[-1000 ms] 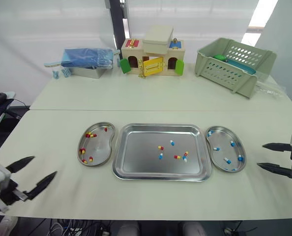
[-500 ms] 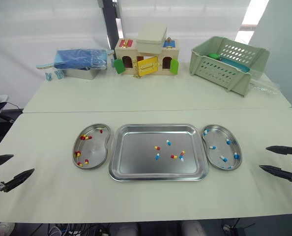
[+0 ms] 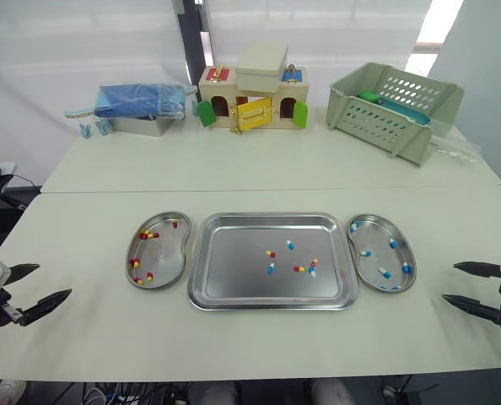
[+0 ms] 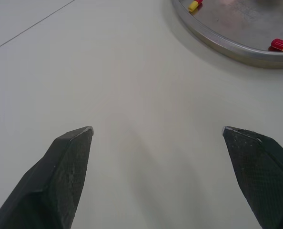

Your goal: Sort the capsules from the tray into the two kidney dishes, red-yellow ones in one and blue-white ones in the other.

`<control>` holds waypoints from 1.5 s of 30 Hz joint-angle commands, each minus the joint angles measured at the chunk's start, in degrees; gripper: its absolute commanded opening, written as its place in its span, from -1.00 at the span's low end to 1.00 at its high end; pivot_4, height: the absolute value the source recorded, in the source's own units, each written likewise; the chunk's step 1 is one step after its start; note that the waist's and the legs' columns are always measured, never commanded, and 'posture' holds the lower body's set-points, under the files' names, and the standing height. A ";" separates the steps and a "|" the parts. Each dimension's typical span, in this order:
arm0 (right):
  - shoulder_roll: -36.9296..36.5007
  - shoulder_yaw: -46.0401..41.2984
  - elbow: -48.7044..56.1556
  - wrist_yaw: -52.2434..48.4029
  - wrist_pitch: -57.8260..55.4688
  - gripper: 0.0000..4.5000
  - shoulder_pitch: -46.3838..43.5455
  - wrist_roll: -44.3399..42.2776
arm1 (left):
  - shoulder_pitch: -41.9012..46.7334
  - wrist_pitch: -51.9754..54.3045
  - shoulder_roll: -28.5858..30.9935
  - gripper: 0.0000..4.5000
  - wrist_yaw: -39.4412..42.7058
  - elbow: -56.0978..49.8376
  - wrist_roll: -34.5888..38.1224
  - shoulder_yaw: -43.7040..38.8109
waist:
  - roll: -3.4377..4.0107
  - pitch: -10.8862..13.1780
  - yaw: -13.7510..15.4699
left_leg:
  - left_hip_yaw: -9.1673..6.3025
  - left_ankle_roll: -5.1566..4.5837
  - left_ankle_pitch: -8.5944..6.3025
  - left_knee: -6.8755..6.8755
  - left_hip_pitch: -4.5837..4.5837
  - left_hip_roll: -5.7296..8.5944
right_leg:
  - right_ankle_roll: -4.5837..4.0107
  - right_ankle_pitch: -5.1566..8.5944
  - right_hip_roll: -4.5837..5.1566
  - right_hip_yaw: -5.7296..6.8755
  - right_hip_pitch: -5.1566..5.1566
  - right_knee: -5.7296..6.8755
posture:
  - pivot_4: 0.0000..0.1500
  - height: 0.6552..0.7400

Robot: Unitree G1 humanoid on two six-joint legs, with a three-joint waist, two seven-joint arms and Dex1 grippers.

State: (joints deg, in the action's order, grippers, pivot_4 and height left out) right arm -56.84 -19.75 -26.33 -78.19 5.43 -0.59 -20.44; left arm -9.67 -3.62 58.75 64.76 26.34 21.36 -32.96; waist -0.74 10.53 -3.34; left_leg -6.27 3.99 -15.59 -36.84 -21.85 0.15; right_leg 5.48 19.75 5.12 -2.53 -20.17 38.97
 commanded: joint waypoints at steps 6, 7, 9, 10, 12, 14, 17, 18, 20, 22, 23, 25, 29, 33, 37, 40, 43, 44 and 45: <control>0.60 -4.53 9.46 0.49 -1.80 0.99 4.56 -4.46 | -3.36 0.36 -2.24 1.00 3.13 -10.76 2.31 -0.98 | 0.01 -0.01 0.03 | 0.02 0.00 0.00 0.01 -0.01 -0.01 | 0.00 0.00 0.01 -0.02 0.01 -0.01 | 1.00 1.00; 0.71 -4.71 10.77 0.64 -2.36 0.99 5.02 -4.92 | -3.93 0.58 -2.85 1.00 2.96 -12.32 2.65 -1.24 | 0.01 0.00 0.00 | 0.02 0.00 0.00 0.01 -0.01 -0.02 | 0.00 0.00 0.00 -0.02 0.01 -0.01 | 1.00 1.00; 1.47 -4.86 17.42 1.48 -5.28 0.99 6.62 -7.38 | -4.62 2.38 -5.01 1.00 2.37 -18.51 5.09 -1.36 | 0.01 0.00 0.09 | 0.01 0.00 0.00 0.01 -0.01 -0.04 | 0.00 0.00 0.00 -0.01 0.01 0.00 | 1.00 1.00; 2.03 -4.78 21.93 2.38 -7.47 0.99 7.41 -9.07 | -5.43 3.47 -6.38 1.00 2.08 -22.50 6.57 -1.19 | 0.00 -0.01 0.15 | 0.00 0.00 0.00 0.00 -0.02 -0.04 | 0.00 0.00 0.00 0.00 0.01 0.00 | 1.00 1.00; 3.04 -4.44 30.12 4.59 -11.86 0.99 8.28 -12.26 | -7.85 4.47 -9.63 1.00 1.37 -30.05 9.08 -1.04 | -0.01 -0.01 0.16 | -0.02 0.00 0.00 -0.04 -0.05 -0.04 | 0.00 0.00 0.00 0.00 0.05 -0.01 | 1.00 1.00; 3.33 -3.23 38.20 7.46 -16.89 0.99 8.42 -14.73 | -10.19 3.09 -14.41 1.00 0.51 -36.42 11.32 -0.85 | 0.02 -0.02 0.16 | -0.03 0.00 0.00 -0.06 -0.05 -0.04 | 0.00 0.00 0.01 0.00 0.07 -0.02 | 1.00 1.00; 2.36 0.91 48.00 12.37 -24.85 0.99 5.05 -16.96 | -13.78 -0.01 -22.96 1.00 -0.99 -43.39 13.67 0.64 | -0.01 -0.04 0.11 | -0.03 0.01 0.00 -0.07 -0.05 -0.05 | 0.00 -0.01 0.01 0.01 0.07 -0.03 | 1.00 1.00; 1.65 3.13 50.28 14.10 -28.12 0.99 2.97 -17.10 | -15.16 -1.24 -25.85 1.00 -1.24 -45.37 14.06 1.68 | -0.02 -0.04 0.18 | -0.03 0.01 0.00 -0.08 -0.04 -0.06 | 0.00 -0.01 0.00 0.00 0.08 -0.04 | 1.00 1.00; 0.24 7.45 53.50 16.51 -33.93 0.99 -0.94 -16.77 | -17.59 -3.57 -30.30 1.00 -1.48 -47.90 14.08 3.57 | -0.06 -0.05 0.45 | -0.06 0.01 0.00 -0.11 -0.04 -0.04 | 0.00 -0.01 0.01 0.02 0.13 -0.04 | 1.00 1.00; 0.38 12.33 56.11 19.96 -39.52 0.99 -5.85 -16.57 | -19.88 -6.20 -34.04 1.00 -0.38 -49.42 14.67 5.46 | -0.12 -0.08 0.85 | -0.07 0.01 0.00 -0.13 -0.03 -0.01 | 0.01 -0.01 0.02 0.03 0.16 -0.07 | 1.00 1.00; 1.38 15.03 57.18 22.42 -42.71 0.99 -8.78 -16.59 | -21.37 -7.78 -35.58 1.00 0.08 -49.94 13.92 6.63 | -0.16 -0.10 1.09 | -0.08 0.01 0.00 -0.13 -0.03 -0.01 | 0.00 -0.01 0.02 0.05 0.15 -0.09 | 1.00 1.00; 3.21 19.46 58.17 25.70 -47.90 0.99 -13.56 -16.56 | -23.33 -10.71 -38.47 1.00 1.03 -50.38 14.18 8.41 | -0.19 -0.10 1.48 | -0.11 0.01 0.00 -0.13 -0.05 -0.01 | 0.00 -0.01 0.02 0.07 0.14 -0.10 | 1.00 1.00; 8.45 28.27 54.85 30.92 -54.63 0.99 -22.99 -12.72 | -25.51 -19.08 -42.91 1.00 5.21 -47.43 14.48 11.16 | -0.24 -0.09 1.70 | -0.12 0.01 0.00 -0.13 -0.09 0.02 | 0.00 -0.01 0.03 0.08 0.12 -0.13 | 1.00 1.00; 15.00 35.17 51.41 35.18 -58.39 0.99 -30.34 -8.44 | -25.73 -26.18 -43.93 1.00 9.68 -42.40 14.30 13.16 | -0.23 -0.09 1.62 | -0.13 0.01 0.00 -0.11 -0.11 0.04 | -0.01 -0.01 0.03 0.08 0.06 -0.13 | 1.00 1.00; 19.58 41.17 51.54 36.57 -60.61 0.99 -33.60 -5.53 | -25.28 -29.75 -44.07 1.00 10.87 -39.74 15.26 14.92 | -0.23 -0.09 1.49 | -0.14 0.00 0.00 -0.09 -0.19 0.04 | -0.01 -0.01 0.03 0.08 -0.05 -0.13 | 1.00 1.00; 21.88 44.37 51.16 38.24 -61.73 0.99 -34.26 -3.02 | -25.24 -31.91 -43.89 1.00 11.71 -38.46 15.93 16.07 | -0.22 -0.09 1.48 | -0.14 0.00 0.00 -0.09 -0.19 0.04 | -0.01 -0.01 0.04 0.07 -0.05 -0.15 | 1.00 1.00; 23.05 47.12 49.91 39.15 -61.07 0.99 -34.58 -0.03 | -25.25 -33.47 -43.91 1.00 12.23 -37.62 16.91 17.08 | -0.21 -0.10 1.48 | -0.15 0.00 0.00 -0.09 -0.19 0.04 | -0.01 -0.01 0.04 0.07 -0.06 -0.14 | 1.00 1.00; 23.41 47.93 49.18 39.35 -60.45 0.99 -34.85 1.10 | -25.29 -33.74 -43.85 1.00 12.19 -37.47 17.19 17.44 | -0.21 -0.10 1.43 | -0.15 0.00 0.00 -0.09 -0.19 0.04 | -0.01 -0.01 0.04 0.07 -0.06 -0.14 | 1.00 1.00; 23.75 48.56 48.50 39.39 -59.85 0.99 -35.06 2.11 | -25.34 -33.90 -43.77 1.00 12.02 -37.29 17.28 17.69 | -0.20 -0.10 1.40 | -0.15 0.00 0.00 -0.09 -0.18 0.04 | -0.01 -0.01 0.03 0.07 -0.07 -0.14 | 1.00 1.00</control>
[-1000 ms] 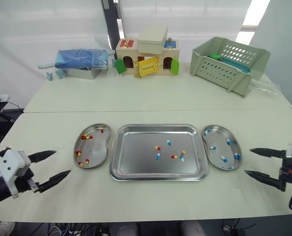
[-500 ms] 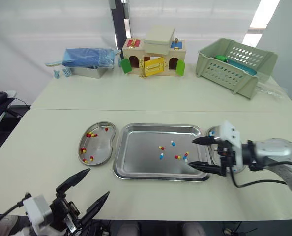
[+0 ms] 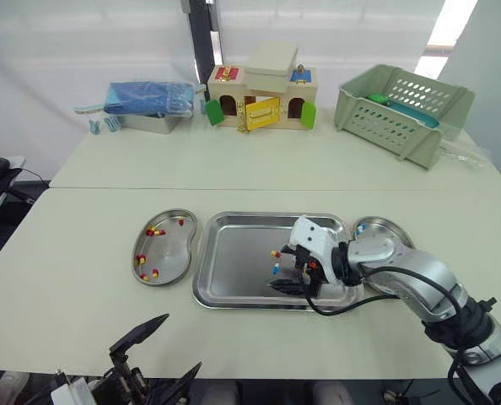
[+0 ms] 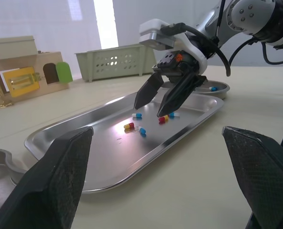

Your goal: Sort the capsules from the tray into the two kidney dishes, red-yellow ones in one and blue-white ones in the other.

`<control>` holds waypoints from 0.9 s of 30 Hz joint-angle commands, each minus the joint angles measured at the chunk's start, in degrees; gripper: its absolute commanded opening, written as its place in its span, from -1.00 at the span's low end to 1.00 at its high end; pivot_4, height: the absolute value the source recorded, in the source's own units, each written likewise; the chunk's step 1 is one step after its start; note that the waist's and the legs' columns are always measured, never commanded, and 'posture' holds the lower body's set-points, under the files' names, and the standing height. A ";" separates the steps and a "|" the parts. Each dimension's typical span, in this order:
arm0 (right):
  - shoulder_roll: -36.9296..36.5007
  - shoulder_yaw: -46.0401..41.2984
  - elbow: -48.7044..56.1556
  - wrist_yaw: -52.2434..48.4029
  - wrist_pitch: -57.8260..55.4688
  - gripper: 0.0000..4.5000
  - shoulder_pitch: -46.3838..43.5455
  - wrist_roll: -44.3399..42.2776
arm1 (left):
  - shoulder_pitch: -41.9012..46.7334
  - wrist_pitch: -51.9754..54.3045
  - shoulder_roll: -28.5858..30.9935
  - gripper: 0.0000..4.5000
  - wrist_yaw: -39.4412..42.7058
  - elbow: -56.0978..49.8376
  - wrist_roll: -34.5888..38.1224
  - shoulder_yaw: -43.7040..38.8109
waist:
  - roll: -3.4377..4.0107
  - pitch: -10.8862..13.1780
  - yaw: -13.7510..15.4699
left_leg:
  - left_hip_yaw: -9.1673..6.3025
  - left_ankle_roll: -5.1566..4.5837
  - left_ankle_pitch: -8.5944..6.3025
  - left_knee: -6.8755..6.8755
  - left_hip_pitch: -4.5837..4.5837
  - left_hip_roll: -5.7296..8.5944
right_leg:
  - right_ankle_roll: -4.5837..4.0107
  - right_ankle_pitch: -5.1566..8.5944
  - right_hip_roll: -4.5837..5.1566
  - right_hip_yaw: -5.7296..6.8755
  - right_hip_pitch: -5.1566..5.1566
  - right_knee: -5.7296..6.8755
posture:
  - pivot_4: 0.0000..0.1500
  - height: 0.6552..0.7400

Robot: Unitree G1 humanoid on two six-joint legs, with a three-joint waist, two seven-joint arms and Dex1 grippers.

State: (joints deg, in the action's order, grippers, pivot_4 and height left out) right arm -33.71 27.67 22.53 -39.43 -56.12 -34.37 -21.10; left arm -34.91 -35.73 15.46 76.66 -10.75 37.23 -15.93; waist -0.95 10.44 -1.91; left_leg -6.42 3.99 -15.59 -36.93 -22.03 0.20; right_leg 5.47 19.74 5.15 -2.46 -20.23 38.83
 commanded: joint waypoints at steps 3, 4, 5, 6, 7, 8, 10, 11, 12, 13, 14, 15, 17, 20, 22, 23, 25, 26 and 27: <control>2.75 2.30 -3.21 1.21 3.01 0.91 -1.75 5.03 | -0.19 -1.91 -0.39 1.00 -0.44 0.17 1.66 1.45 | 0.01 -0.01 -0.10 | -0.01 0.00 0.00 0.01 0.01 0.00 | 0.00 0.00 0.00 0.00 -0.01 0.01 | 1.00 1.00; 3.39 2.53 -3.87 1.28 3.29 0.82 -1.78 5.61 | -0.12 -2.25 -0.29 1.00 -0.29 0.26 1.67 1.72 | 0.01 -0.01 -0.15 | 0.00 0.00 0.00 0.01 0.01 0.00 | 0.00 0.00 0.00 0.00 -0.01 0.01 | 1.00 1.00; 3.88 2.67 -4.25 1.18 3.53 0.74 -1.72 6.08 | -0.07 -2.36 -0.29 1.00 -0.57 0.35 1.57 1.85 | 0.01 0.00 -0.16 | 0.00 0.00 0.00 0.01 0.01 0.00 | 0.00 0.00 0.00 -0.01 -0.01 0.01 | 1.00 1.00; 4.18 2.73 -4.44 1.01 3.68 0.62 -1.64 6.39 | -0.03 -2.49 -0.26 1.00 -0.75 0.42 1.52 1.98 | 0.01 0.00 -0.16 | 0.00 0.00 0.00 0.01 0.00 0.00 | 0.00 0.00 0.00 0.00 -0.01 0.02 | 1.00 1.00; 4.43 2.77 -4.53 0.74 3.78 0.43 -1.51 6.62 | 0.00 -2.64 -0.21 1.00 -0.89 0.48 1.52 2.09 | 0.01 0.00 -0.16 | -0.01 0.00 0.00 0.01 0.00 0.00 | 0.00 0.00 0.00 0.00 -0.02 0.02 | 1.00 1.00; 4.59 2.81 -4.59 0.53 3.84 0.28 -1.38 6.89 | 0.00 -2.78 -0.14 1.00 -1.05 0.56 1.48 2.18 | 0.01 0.00 -0.16 | -0.01 0.00 0.00 0.01 0.00 0.00 | 0.00 0.00 0.00 -0.01 -0.02 0.02 | 1.00 1.00; 4.71 2.99 -4.75 0.19 4.08 0.28 -1.03 7.60 | -0.03 -3.17 0.06 1.00 -1.21 0.82 1.38 2.33 | 0.01 0.00 -0.16 | 0.00 0.00 0.00 0.01 0.00 0.00 | 0.00 0.00 0.00 -0.01 -0.02 0.02 | 1.00 1.00; 4.62 3.25 -4.91 0.04 4.35 0.28 -0.89 8.06 | -0.03 -3.34 0.15 1.00 -1.24 0.99 1.37 2.38 | 0.01 -0.01 -0.16 | -0.01 0.00 0.00 0.01 0.00 0.00 | 0.00 0.00 0.00 -0.01 -0.02 0.02 | 1.00 1.00; 4.52 3.64 -5.17 -0.04 4.76 0.28 -0.76 8.65 | -0.03 -3.51 0.23 1.00 -1.26 1.13 1.35 2.44 | 0.01 -0.01 -0.16 | -0.01 0.00 0.00 0.01 0.01 0.00 | 0.00 0.00 0.00 0.00 -0.02 0.02 | 1.00 1.00; 4.49 3.93 -5.37 -0.07 5.07 0.28 -0.63 9.13 | -0.06 -3.65 0.26 1.00 -1.30 1.23 1.35 2.49 | 0.01 -0.01 -0.16 | -0.01 0.00 0.00 0.01 0.01 0.00 | 0.00 0.00 0.00 -0.01 -0.02 0.02 | 1.00 1.00; 4.42 4.46 -5.61 -0.14 5.40 0.28 -0.57 9.79 | -0.10 -3.75 0.28 1.00 -1.35 1.33 1.29 2.54 | 0.01 -0.01 -0.17 | -0.01 0.00 0.00 0.01 0.01 0.00 | 0.00 0.00 0.00 -0.01 -0.03 0.01 | 1.00 1.00; 4.40 4.85 -5.80 -0.27 5.68 0.28 -0.50 10.37 | -0.11 -3.85 0.29 1.00 -1.36 1.41 1.27 2.59 | 0.01 -0.01 -0.17 | -0.01 0.00 0.00 0.01 0.01 0.00 | 0.00 0.00 0.00 -0.01 -0.03 0.02 | 1.00 1.00; 4.62 5.50 -6.42 -0.25 6.26 0.28 -0.29 11.46 | -0.05 -4.03 0.24 1.00 -1.47 1.58 1.20 2.72 | 0.01 -0.01 -0.18 | -0.01 0.00 0.00 0.01 0.01 0.00 | 0.00 0.00 0.00 -0.01 -0.03 0.01 | 1.00 1.00; 5.10 5.93 -7.45 -0.32 6.99 0.28 0.03 12.91 | -0.02 -4.37 0.30 1.00 -1.62 1.76 1.20 2.96 | 0.01 -0.01 -0.18 | -0.01 0.00 0.00 0.02 0.01 0.00 | 0.00 0.00 -0.01 -0.01 -0.03 0.01 | 1.00 1.00; 5.07 6.16 -7.90 -0.61 7.47 0.28 0.26 13.68 | 0.00 -4.55 0.43 1.00 -1.67 1.88 1.24 3.06 | 0.02 -0.01 -0.19 | -0.01 0.00 0.00 0.02 0.01 0.00 | 0.00 0.00 -0.01 -0.01 -0.02 0.02 | 1.00 1.00; 5.06 6.17 -8.01 -0.78 7.61 0.28 0.38 14.04 | 0.01 -4.61 0.48 1.00 -1.71 1.92 1.22 3.09 | 0.02 -0.01 -0.19 | -0.01 0.00 0.00 0.02 0.01 0.00 | 0.00 0.00 -0.01 -0.01 -0.02 0.01 | 1.00 1.00; 4.68 6.33 -8.00 -1.37 8.01 0.09 0.74 14.68 | 0.09 -4.69 0.56 1.00 -1.80 2.10 1.14 3.06 | 0.02 -0.01 -0.19 | -0.01 0.00 0.00 0.02 0.02 0.00 | 0.00 0.00 -0.01 -0.01 -0.02 0.01 | 1.00 1.00; 4.42 6.50 -7.80 -1.71 8.09 0.00 0.95 14.85 | 0.05 -4.77 0.58 1.00 -1.78 2.15 1.16 3.02 | 0.02 -0.01 -0.19 | -0.01 0.00 0.00 0.02 0.02 0.00 | 0.00 0.00 -0.01 -0.01 -0.02 0.01 | 1.00 1.00; 4.34 6.55 -7.68 -1.91 8.10 -0.13 1.12 14.97 | 0.03 -4.83 0.60 1.00 -1.77 2.19 1.16 3.00 | 0.02 -0.01 -0.19 | -0.01 0.00 0.00 0.02 0.02 0.00 | 0.00 0.00 -0.01 -0.01 -0.02 0.01 | 1.00 1.00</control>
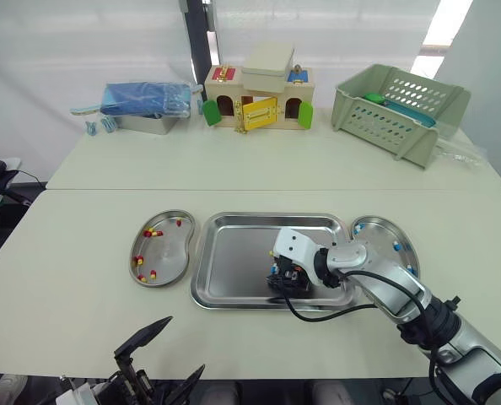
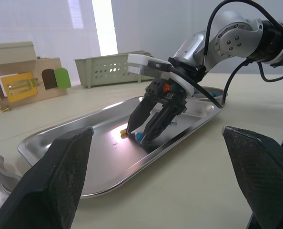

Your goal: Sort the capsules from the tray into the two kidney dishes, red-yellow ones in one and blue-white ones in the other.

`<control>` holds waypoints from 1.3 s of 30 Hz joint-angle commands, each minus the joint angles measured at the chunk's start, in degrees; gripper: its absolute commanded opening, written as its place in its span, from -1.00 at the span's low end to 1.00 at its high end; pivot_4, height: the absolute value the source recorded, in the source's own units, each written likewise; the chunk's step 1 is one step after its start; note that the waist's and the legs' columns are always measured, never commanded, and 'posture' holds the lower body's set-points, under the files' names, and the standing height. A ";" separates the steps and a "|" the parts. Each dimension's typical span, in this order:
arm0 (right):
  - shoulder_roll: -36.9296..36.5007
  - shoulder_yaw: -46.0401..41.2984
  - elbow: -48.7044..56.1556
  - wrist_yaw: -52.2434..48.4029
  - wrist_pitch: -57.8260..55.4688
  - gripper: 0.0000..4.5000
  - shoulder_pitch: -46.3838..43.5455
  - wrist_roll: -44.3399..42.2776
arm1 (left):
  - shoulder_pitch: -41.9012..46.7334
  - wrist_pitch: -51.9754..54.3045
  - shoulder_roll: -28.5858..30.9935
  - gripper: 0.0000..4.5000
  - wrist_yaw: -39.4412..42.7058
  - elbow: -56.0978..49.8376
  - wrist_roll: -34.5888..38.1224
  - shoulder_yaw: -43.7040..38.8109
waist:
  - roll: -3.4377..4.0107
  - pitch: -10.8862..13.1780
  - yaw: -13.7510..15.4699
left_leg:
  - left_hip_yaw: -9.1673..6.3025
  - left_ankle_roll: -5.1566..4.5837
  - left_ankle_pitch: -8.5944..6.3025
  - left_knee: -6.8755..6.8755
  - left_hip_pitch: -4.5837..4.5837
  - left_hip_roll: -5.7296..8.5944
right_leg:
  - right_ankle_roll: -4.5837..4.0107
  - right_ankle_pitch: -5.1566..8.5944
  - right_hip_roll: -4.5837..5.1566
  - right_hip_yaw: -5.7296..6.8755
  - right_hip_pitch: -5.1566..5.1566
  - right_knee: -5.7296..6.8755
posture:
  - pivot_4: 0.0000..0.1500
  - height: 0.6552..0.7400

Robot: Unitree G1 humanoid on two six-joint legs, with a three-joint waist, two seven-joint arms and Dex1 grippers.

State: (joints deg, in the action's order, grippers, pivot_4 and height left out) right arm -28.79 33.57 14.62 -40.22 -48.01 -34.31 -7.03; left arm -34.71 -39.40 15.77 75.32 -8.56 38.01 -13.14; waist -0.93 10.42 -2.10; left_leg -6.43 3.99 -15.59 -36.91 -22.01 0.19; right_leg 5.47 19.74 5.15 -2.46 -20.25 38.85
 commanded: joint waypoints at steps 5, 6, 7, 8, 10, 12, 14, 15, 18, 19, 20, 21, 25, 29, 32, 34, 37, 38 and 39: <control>-0.22 0.46 0.38 -2.07 -0.18 -0.70 1.41 1.58 | -0.08 -1.30 0.45 1.00 -0.50 0.15 0.38 0.23 | 0.00 -0.01 0.00 | -0.01 0.00 0.00 0.00 0.01 0.00 | 0.00 0.00 0.00 0.00 0.01 0.00 | 1.00 1.00; -0.15 0.42 0.40 -2.21 -0.23 -0.73 1.44 1.63 | -0.07 -1.31 0.49 1.00 -0.51 0.17 0.37 0.24 | 0.00 -0.01 0.00 | -0.01 0.00 0.00 0.00 0.01 0.00 | 0.00 0.00 0.00 0.00 0.01 0.00 | 1.00 1.00; -0.04 0.33 0.47 -2.30 -0.32 -0.73 1.48 1.60 | -0.05 -1.32 0.53 1.00 -0.50 0.22 0.39 0.22 | -0.01 -0.01 0.00 | -0.01 0.00 0.00 0.00 0.01 0.00 | 0.00 0.00 0.00 0.00 0.01 0.00 | 1.00 1.00; 0.08 0.21 0.52 -2.33 -0.39 -0.73 1.53 1.55 | -0.02 -1.33 0.57 1.00 -0.50 0.26 0.39 0.22 | -0.01 -0.01 0.00 | -0.01 0.00 0.00 0.00 0.01 0.00 | 0.00 0.00 0.00 0.01 0.01 0.00 | 1.00 1.00; -0.04 0.11 0.86 -2.68 -0.33 -0.73 1.71 1.47 | 0.07 -1.34 0.63 1.00 -0.56 0.34 0.34 0.22 | -0.01 -0.01 0.00 | -0.01 0.00 0.00 0.00 0.01 0.00 | 0.00 0.00 0.00 0.01 0.02 0.00 | 1.00 1.00; 0.09 -0.35 1.09 -2.86 -0.07 -0.73 1.99 1.21 | 0.19 -1.34 0.72 1.00 -0.57 0.42 0.31 0.24 | -0.01 -0.01 0.02 | -0.01 0.00 0.00 0.00 0.01 0.00 | 0.00 0.00 0.00 0.01 0.02 0.00 | 1.00 1.00; 0.19 -1.27 1.67 -3.49 0.70 -0.73 2.25 0.54 | 0.41 -1.32 0.80 1.00 -0.60 0.53 0.31 0.25 | -0.01 -0.01 0.03 | -0.02 0.00 0.00 0.00 0.01 0.00 | 0.00 0.00 0.00 0.01 0.02 0.00 | 1.00 1.00; 0.11 -2.24 2.41 -3.94 1.00 -0.73 2.39 -0.11 | 0.60 -1.30 0.93 1.00 -0.50 0.55 0.33 0.31 | -0.01 -0.01 0.03 | -0.02 0.00 0.00 0.00 0.01 0.00 | 0.00 0.00 0.00 0.01 0.02 0.00 | 1.00 1.00; -1.68 -6.93 5.29 -6.25 2.12 -0.73 3.41 -2.88 | 1.63 -1.03 1.59 1.00 0.19 0.30 0.63 0.79 | -0.01 0.00 0.12 | -0.02 0.00 0.00 0.00 0.00 0.00 | 0.00 0.00 0.00 0.02 0.02 0.00 | 1.00 1.00; -3.02 -8.72 6.40 -7.40 2.40 -0.73 3.98 -3.95 | 1.97 -0.95 2.03 1.00 0.85 0.26 0.85 1.12 | -0.01 0.00 0.16 | -0.01 0.00 0.00 0.00 0.00 0.01 | 0.00 0.00 0.00 0.01 0.02 0.00 | 1.00 1.00; -4.72 -10.85 7.54 -8.60 2.84 -0.73 4.78 -4.99 | 2.34 -0.72 2.53 1.00 1.63 0.33 1.21 1.40 | -0.02 0.01 0.24 | -0.01 0.00 0.00 0.00 -0.02 0.01 | 0.00 0.00 0.00 0.01 0.02 -0.02 | 1.00 1.00; -6.52 -13.02 8.55 -9.82 3.50 -0.73 5.72 -6.10 | 2.73 -0.46 3.19 1.00 2.56 0.49 1.51 1.72 | -0.04 0.02 0.34 | -0.02 0.00 0.00 0.00 -0.03 0.01 | 0.00 0.00 0.00 0.02 0.02 -0.02 | 1.00 1.00; -14.51 -22.01 10.39 -14.09 6.68 -0.73 11.26 -9.53 | 5.20 0.70 5.80 1.00 6.86 1.09 3.16 3.21 | -0.05 0.01 0.40 | -0.04 0.00 0.00 0.00 -0.02 0.00 | 0.00 0.00 0.00 0.07 0.07 -0.06 | 1.00 1.00; -20.09 -32.00 8.21 -16.06 10.45 -0.73 17.66 -11.66 | 8.68 2.81 7.83 1.00 9.68 1.64 4.24 4.76 | -0.07 0.03 0.41 | -0.03 -0.01 0.00 0.00 -0.02 0.01 | 0.00 0.00 -0.01 0.08 0.08 -0.04 | 1.00 1.00; -22.65 -36.33 4.26 -15.63 12.59 -0.73 20.46 -10.85 | 10.75 4.61 8.47 1.00 10.47 1.71 4.69 5.39 | -0.06 0.03 0.12 | 0.00 -0.01 0.00 -0.01 0.02 0.00 | 0.00 0.00 -0.01 0.04 0.10 0.00 | 1.00 1.00; -23.34 -37.46 1.99 -15.17 13.91 -0.73 21.30 -10.07 | 11.41 5.27 8.58 1.00 11.22 1.70 5.07 5.55 | -0.06 0.02 -0.17 | 0.01 -0.01 0.00 0.01 0.06 -0.04 | 0.00 0.00 -0.06 0.03 0.11 0.02 | 1.00 1.00; -23.45 -37.92 -0.19 -14.54 14.75 -0.73 21.49 -9.34 | 11.92 5.84 8.45 1.00 12.15 1.70 5.38 5.62 | -0.05 0.03 -0.29 | 0.01 -0.01 0.00 0.02 0.07 -0.05 | -0.01 0.00 -0.07 0.01 0.11 0.02 | 1.00 1.00; -23.52 -37.89 -0.62 -14.46 14.96 -0.73 21.52 -9.25 | 11.97 6.06 8.40 1.00 12.27 1.70 5.42 5.55 | -0.06 0.03 -0.26 | 0.01 -0.01 0.00 0.02 0.06 -0.05 | -0.01 0.00 -0.07 0.01 0.11 0.02 | 1.00 1.00; -23.59 -37.77 -1.15 -14.32 15.10 -0.73 21.47 -9.09 | 12.01 6.17 8.32 1.00 12.44 1.67 5.51 5.49 | -0.06 0.03 -0.19 | 0.01 -0.01 0.00 0.01 0.05 -0.04 | -0.01 0.00 -0.07 0.01 0.11 0.02 | 1.00 1.00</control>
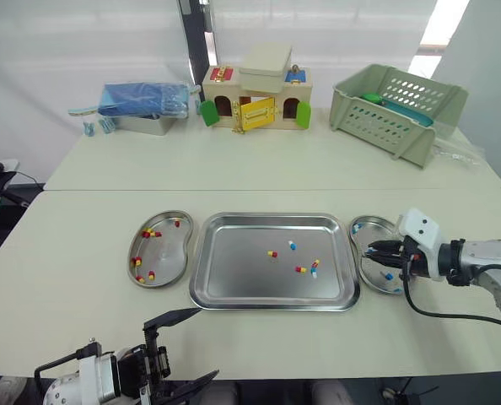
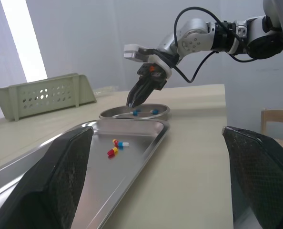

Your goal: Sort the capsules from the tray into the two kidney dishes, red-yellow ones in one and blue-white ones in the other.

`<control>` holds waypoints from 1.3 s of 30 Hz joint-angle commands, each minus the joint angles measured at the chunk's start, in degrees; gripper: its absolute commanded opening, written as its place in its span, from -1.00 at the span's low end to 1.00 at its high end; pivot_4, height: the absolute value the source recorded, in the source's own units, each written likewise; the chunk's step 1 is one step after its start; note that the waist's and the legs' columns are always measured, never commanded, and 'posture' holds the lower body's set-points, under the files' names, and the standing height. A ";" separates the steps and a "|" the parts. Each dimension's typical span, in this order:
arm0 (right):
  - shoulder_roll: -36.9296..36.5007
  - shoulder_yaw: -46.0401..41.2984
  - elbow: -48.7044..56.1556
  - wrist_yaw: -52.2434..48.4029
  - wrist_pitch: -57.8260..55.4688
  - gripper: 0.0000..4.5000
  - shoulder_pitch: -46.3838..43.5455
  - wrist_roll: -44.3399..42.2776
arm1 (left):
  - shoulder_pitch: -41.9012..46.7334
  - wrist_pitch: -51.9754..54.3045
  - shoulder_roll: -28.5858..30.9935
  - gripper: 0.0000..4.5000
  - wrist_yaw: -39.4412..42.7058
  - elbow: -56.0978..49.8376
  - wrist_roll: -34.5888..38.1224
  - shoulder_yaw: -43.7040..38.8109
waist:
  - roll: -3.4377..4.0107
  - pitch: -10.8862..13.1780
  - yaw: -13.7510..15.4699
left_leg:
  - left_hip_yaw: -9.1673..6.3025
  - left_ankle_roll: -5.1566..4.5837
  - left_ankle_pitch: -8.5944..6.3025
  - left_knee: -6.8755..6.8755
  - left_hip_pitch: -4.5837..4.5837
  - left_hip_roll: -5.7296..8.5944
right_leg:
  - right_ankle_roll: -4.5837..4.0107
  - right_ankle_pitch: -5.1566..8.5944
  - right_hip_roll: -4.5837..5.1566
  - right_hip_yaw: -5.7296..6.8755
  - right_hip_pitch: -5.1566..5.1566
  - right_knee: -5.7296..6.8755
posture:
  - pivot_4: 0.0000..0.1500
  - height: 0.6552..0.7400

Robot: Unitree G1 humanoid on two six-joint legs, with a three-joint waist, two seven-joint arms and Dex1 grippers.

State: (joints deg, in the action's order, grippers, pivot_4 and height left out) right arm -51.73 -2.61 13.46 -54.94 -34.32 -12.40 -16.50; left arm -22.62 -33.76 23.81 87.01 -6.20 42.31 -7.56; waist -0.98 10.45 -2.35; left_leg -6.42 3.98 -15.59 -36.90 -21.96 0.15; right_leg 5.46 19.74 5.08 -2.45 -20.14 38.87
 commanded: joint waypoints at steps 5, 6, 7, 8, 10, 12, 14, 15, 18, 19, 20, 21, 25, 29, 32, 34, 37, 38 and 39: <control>-1.19 -1.06 -1.75 0.20 2.13 -0.58 -0.65 0.82 | -0.13 1.00 -0.01 1.00 0.56 -0.94 1.07 -0.42 | 0.00 0.00 0.23 | 0.00 0.00 0.00 -0.01 -0.01 0.00 | 0.00 0.00 0.00 0.00 0.01 -0.01 | 1.00 1.00; -1.33 -1.07 -2.03 -0.03 2.30 -0.41 -0.66 0.78 | -0.16 0.99 -0.05 1.00 0.46 -0.99 0.98 -0.46 | 0.00 0.00 0.25 | 0.00 0.00 0.00 -0.01 -0.01 0.00 | 0.00 0.00 0.00 0.00 0.01 -0.01 | 1.00 1.00; -1.47 -1.17 -2.06 -0.26 2.25 -0.34 -0.59 0.61 | -0.29 0.96 -0.07 1.00 0.38 -1.09 0.99 -0.55 | 0.00 0.00 0.26 | 0.00 0.00 0.00 -0.01 -0.01 0.00 | 0.00 0.00 0.01 0.01 0.01 -0.01 | 1.00 1.00; -1.54 -1.24 -2.05 -0.40 2.22 -0.21 -0.55 0.55 | -0.43 0.93 -0.09 1.00 0.21 -1.22 0.94 -0.61 | 0.00 0.00 0.27 | 0.00 0.00 0.00 -0.01 -0.01 0.00 | 0.00 0.00 0.01 0.00 0.01 -0.01 | 1.00 1.00; -1.68 -1.36 -2.10 -0.59 2.13 0.03 -0.62 0.47 | -0.63 0.82 -0.27 1.00 -0.29 -1.52 0.80 -0.67 | 0.00 0.00 0.28 | 0.00 0.00 0.00 -0.01 -0.01 0.00 | 0.00 0.00 0.01 0.01 0.01 -0.01 | 1.00 1.00; -1.99 -1.54 -2.45 -0.82 2.25 0.26 -0.67 0.42 | -0.78 0.74 -0.39 1.00 -0.58 -1.68 0.64 -0.66 | 0.00 0.00 0.30 | 0.00 0.00 0.00 -0.01 -0.01 0.00 | 0.00 0.00 0.01 0.00 0.01 -0.01 | 1.00 1.00; -2.44 -2.06 -2.77 -1.22 2.36 0.48 -0.56 0.15 | -0.93 0.59 -0.60 1.00 -1.13 -1.81 0.35 -0.79 | 0.00 0.00 0.36 | 0.00 0.00 0.00 -0.01 -0.01 0.00 | 0.00 0.00 0.01 0.01 0.01 -0.01 | 1.00 1.00; -2.58 -2.23 -2.86 -1.34 2.38 0.59 -0.52 0.05 | -0.98 0.54 -0.67 1.00 -1.30 -1.86 0.28 -0.83 | 0.00 0.00 0.42 | 0.00 0.00 0.00 -0.01 -0.01 0.00 | 0.00 0.00 0.01 0.01 0.01 -0.01 | 1.00 1.00; -2.78 -3.08 -3.20 -1.80 2.85 0.99 -0.24 -0.45 | -1.02 0.41 -0.79 1.00 -2.44 -1.87 -0.23 -1.06 | 0.00 0.00 0.44 | 0.00 0.00 0.00 -0.01 -0.01 0.01 | 0.00 0.00 0.01 0.00 0.02 -0.02 | 1.00 1.00; -2.76 -3.62 -3.29 -2.49 3.44 0.99 0.15 -0.97 | -0.70 0.45 -0.97 1.00 -3.75 -1.84 -0.83 -1.27 | 0.00 0.00 0.44 | 0.00 0.00 0.00 -0.01 0.00 0.01 | 0.00 0.00 0.01 0.01 0.02 -0.02 | 1.00 1.00; -2.76 -3.96 -3.31 -2.94 3.85 0.99 0.42 -1.37 | -0.47 0.49 -1.07 1.00 -4.68 -1.81 -1.24 -1.42 | -0.01 0.01 0.48 | 0.00 0.00 0.00 -0.01 -0.01 0.01 | 0.00 0.00 0.01 0.00 0.02 -0.02 | 1.00 1.00; -2.80 -4.43 -3.29 -3.38 4.61 0.99 0.88 -1.68 | -0.26 0.76 -1.04 1.00 -5.84 -1.95 -1.70 -1.65 | -0.01 0.01 0.50 | 0.00 0.00 0.00 -0.01 -0.01 0.01 | 0.00 0.00 0.02 0.00 0.02 -0.02 | 1.00 1.00; -3.09 -10.64 -5.74 -7.65 11.53 0.99 5.05 -3.84 | 3.22 5.62 1.42 1.00 -17.38 -2.79 -5.38 -6.42 | -0.07 0.04 0.74 | -0.01 0.00 0.00 -0.02 0.00 0.01 | 0.00 0.00 0.02 0.02 0.05 -0.03 | 1.00 1.00; -5.08 -16.53 -13.45 -13.45 16.63 0.99 7.37 -5.93 | 6.46 15.22 10.68 1.00 -27.60 0.25 -8.88 -15.16 | -0.09 0.05 0.68 | -0.06 0.00 0.00 -0.04 0.01 0.01 | 0.01 0.00 0.02 0.08 0.09 0.00 | 1.00 1.00; -6.95 -17.48 -20.86 -16.14 22.47 0.99 7.66 -4.27 | 8.73 21.81 18.71 1.00 -32.09 5.70 -10.30 -21.95 | -0.08 0.07 0.35 | -0.02 0.00 0.00 -0.01 0.06 0.01 | 0.00 0.00 0.01 0.04 0.07 0.00 | 1.00 1.00; -7.70 -17.50 -25.84 -17.63 25.95 0.99 7.33 -3.42 | 10.47 24.15 23.57 1.00 -32.81 10.79 -11.59 -25.25 | -0.08 0.07 0.06 | 0.00 0.00 0.00 0.03 0.11 0.00 | 0.00 0.00 0.00 0.02 0.06 0.01 | 1.00 1.00; -8.12 -17.00 -32.32 -19.23 30.44 0.99 5.89 -2.43 | 12.61 26.22 30.81 1.00 -31.56 20.24 -14.25 -28.01 | -0.01 0.11 -0.35 | 0.04 0.00 0.00 0.05 0.10 0.00 | 0.00 0.00 -0.01 -0.01 0.04 0.01 | 1.00 1.00; -8.18 -16.77 -34.37 -19.66 31.84 0.99 5.29 -1.99 | 13.42 26.33 33.05 1.00 -30.99 23.77 -15.24 -28.61 | 0.01 0.15 -0.58 | 0.06 0.00 0.00 0.06 0.11 0.00 | 0.00 0.01 -0.01 -0.02 0.03 0.02 | 1.00 1.00; -8.36 -16.31 -36.39 -19.91 33.09 0.99 4.65 -1.35 | 14.37 26.08 34.91 1.00 -30.79 27.07 -16.31 -28.84 | 0.05 0.17 -0.78 | 0.06 0.00 0.00 0.07 0.07 0.00 | 0.00 0.00 -0.01 -0.02 -0.03 0.04 | 1.00 1.00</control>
State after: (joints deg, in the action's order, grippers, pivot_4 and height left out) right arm -58.57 -18.37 -20.66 -73.89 -4.24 -6.41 -18.64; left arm -9.39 -7.57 56.51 55.71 16.63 27.52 -34.00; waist -0.93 10.62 -3.14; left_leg -6.35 3.98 -15.59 -36.83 -21.87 0.15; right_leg 5.46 19.75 5.07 -2.48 -20.18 38.91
